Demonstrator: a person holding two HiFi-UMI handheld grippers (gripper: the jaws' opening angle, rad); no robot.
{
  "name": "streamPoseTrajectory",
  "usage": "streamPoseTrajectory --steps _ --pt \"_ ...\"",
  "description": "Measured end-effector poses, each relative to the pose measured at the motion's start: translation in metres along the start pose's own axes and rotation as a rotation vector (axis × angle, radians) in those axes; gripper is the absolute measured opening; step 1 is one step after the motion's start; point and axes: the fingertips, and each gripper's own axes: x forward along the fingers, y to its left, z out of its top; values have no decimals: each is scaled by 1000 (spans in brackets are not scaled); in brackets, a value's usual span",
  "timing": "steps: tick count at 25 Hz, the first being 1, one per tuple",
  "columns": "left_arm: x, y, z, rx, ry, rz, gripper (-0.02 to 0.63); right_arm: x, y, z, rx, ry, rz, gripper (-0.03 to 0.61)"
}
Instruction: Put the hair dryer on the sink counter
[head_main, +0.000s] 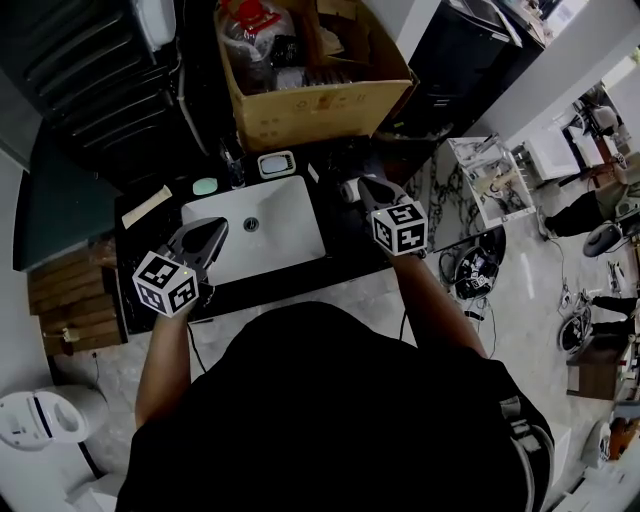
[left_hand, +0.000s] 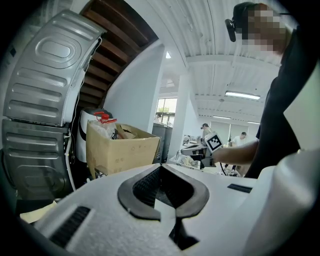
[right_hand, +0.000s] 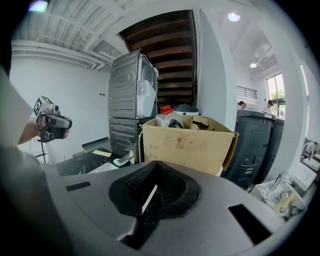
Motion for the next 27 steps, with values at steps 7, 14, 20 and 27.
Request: streamPoseTrajectory --steps 7,14,20,27 --pt "-5 0 2 12 -1 -26 15 -10 -3 12 -18 -11 -39 9" --pt "-12 7 4 17 -9 -35 15 -10 3 23 -7 -19 -43 9" --pt "-13 7 8 29 -15 -47 15 -13 6 33 -27 -32 -56 9" --pt "-8 5 17 42 -18 -46 15 -10 2 52 -31 -63 -54 9"
